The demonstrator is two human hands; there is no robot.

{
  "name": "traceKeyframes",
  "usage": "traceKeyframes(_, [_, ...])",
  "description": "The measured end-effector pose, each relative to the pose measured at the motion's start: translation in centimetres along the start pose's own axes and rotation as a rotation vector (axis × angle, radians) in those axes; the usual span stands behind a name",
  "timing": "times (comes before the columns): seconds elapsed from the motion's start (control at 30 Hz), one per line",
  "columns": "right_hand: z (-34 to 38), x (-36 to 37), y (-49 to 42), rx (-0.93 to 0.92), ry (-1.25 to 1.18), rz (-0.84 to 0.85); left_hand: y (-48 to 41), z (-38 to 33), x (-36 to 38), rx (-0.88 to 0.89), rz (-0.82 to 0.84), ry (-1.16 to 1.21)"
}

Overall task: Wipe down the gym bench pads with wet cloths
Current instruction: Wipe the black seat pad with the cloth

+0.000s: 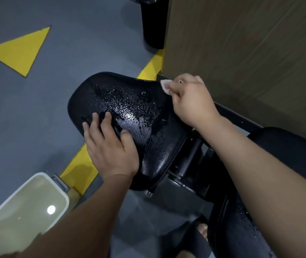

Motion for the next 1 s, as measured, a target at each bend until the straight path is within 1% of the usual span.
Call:
traceKeyframes(0.1, [0.5,-1.0,3.2,-0.092,-0.027,-0.024,0.1,0.1,0.1,0.003,-0.004,-0.007])
traceKeyframes(0.17, [0.4,-1.2,3.4,-0.090,-0.064,-0.059,0.0,0.1,0.2,0.003,-0.013,-0.009])
traceKeyframes(0.23, [0.5,-0.1,1.2,-0.049,-0.067,-0.059,0.0,0.1,0.2,0.006,-0.024,-0.008])
traceKeyframes(0.33, [1.4,2.2,-3.0,0.018,-0.061,0.077,0.0,0.2,0.2,0.009,-0.029,0.005])
traceKeyframes(0.47, [1.2,3.1,-6.9,0.168,-0.091,0.367,-0.1,0.3,0.3,0.009,-0.037,-0.004])
traceKeyframes(0.53, [1.7,2.8,-7.9,0.179,-0.131,0.440,-0.2,0.3,0.4,0.011,-0.048,-0.024])
traceKeyframes(0.67, [4.5,3.3,-9.0,0.067,-0.123,0.521,-0.1,0.3,0.3,0.019,-0.050,-0.023])
traceKeyframes(0.77, [3.4,2.3,-8.9,0.084,-0.078,0.557,-0.1,0.4,0.4,0.011,-0.047,-0.016])
traceKeyframes(0.9, [1.1,-0.3,-8.7,0.212,-0.080,0.563,-0.1,0.4,0.4,0.012,-0.050,-0.029])
traceKeyframes(1.0, [4.0,1.9,-10.1,0.112,-0.067,0.570,-0.1,0.5,0.5,0.011,-0.043,-0.031])
Point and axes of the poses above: each hand's wrist, its own y-axis away from the middle knuckle, its own x-axis out of the palm, z = x × y, the point moved 3 cm from there along -y, towards the middle knuckle, and after that the axes turned 2 degrees about -z, right-handed, at the moved point
